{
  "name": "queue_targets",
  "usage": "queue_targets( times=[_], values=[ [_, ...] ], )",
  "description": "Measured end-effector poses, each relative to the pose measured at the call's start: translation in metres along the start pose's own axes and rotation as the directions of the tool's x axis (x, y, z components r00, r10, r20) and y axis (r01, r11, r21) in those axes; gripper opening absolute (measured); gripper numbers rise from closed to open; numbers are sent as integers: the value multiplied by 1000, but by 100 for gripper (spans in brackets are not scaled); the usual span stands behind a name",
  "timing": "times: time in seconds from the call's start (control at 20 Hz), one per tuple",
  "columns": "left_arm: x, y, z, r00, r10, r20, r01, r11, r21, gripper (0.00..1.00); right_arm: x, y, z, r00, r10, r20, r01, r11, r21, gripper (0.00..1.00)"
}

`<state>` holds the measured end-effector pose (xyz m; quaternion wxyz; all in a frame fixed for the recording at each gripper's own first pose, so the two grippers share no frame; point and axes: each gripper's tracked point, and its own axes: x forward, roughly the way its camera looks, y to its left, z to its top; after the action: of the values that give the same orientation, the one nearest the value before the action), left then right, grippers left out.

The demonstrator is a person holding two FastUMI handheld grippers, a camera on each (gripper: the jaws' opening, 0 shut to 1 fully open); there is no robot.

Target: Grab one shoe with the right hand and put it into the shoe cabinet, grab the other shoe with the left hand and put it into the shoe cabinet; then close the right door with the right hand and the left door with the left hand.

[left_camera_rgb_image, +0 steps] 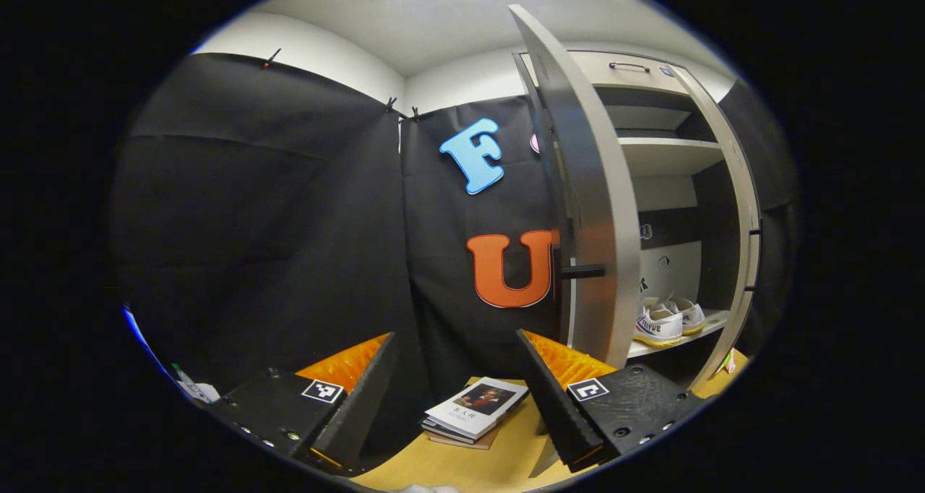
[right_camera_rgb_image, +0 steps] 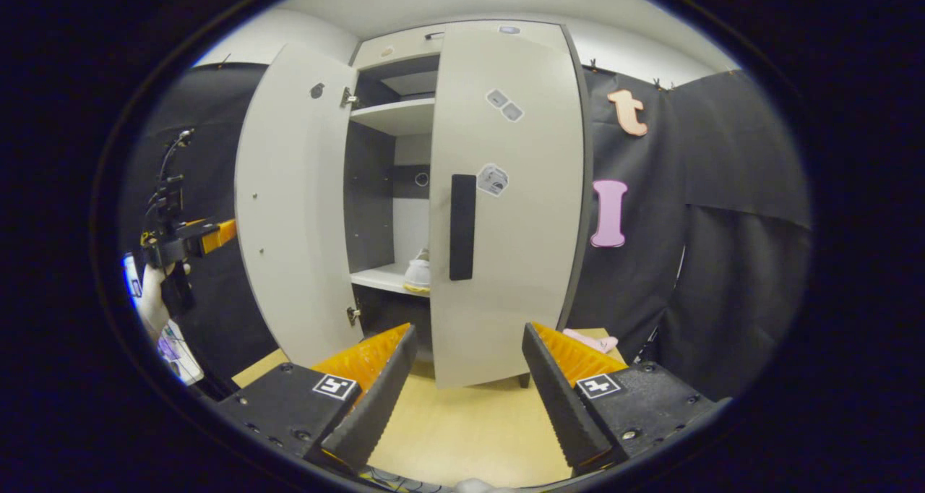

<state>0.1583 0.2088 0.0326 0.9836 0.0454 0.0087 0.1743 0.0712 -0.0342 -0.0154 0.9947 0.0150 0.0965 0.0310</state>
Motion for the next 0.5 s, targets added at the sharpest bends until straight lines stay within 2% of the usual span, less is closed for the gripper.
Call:
queue_targets(
  times=[0.05, 0.1, 0.15, 0.2, 0.25, 0.3, 0.35, 0.4, 0.5],
  values=[
    [7, -3, -2, 1000, -11, -11, 11, 1000, 0, 100, -3, -1, -4, 1000, -10, -4, 10, 1000, 10, 96],
    [11, -6, -4, 1000, -20, -9, 20, 1000, 10, 96, -6, -1, -7, 1000, -19, -11, 19, 1000, 19, 93],
    [13, -5, -4, 1000, -10, -4, 11, 1000, 25, 100, -8, -1, -10, 1000, -25, -16, 25, 999, 25, 93],
    [14, -3, 0, 1000, -15, 10, 14, 999, 34, 82, -11, -1, -12, 999, -28, -21, 28, 999, 29, 96],
    [14, -4, 2, 1000, -18, 18, 18, 999, 29, 92, -13, -1, -13, 999, -30, -22, 30, 999, 32, 93],
    [15, -8, 0, 1000, -27, 12, 27, 999, 17, 91, -13, 0, -14, 999, -28, -22, 29, 999, 32, 96],
    [14, -12, -2, 999, -35, 14, 35, 999, 9, 82, -13, 1, -16, 999, -25, -20, 26, 999, 30, 96],
    [15, -11, -1, 999, -31, 17, 31, 999, 7, 90, -12, 1, -17, 999, -23, -22, 23, 999, 30, 96],
    [13, -15, 1, 999, -31, 25, 30, 999, 17, 86, -11, 0, -19, 1000, -16, -18, 16, 999, 45, 96]
  ],
)
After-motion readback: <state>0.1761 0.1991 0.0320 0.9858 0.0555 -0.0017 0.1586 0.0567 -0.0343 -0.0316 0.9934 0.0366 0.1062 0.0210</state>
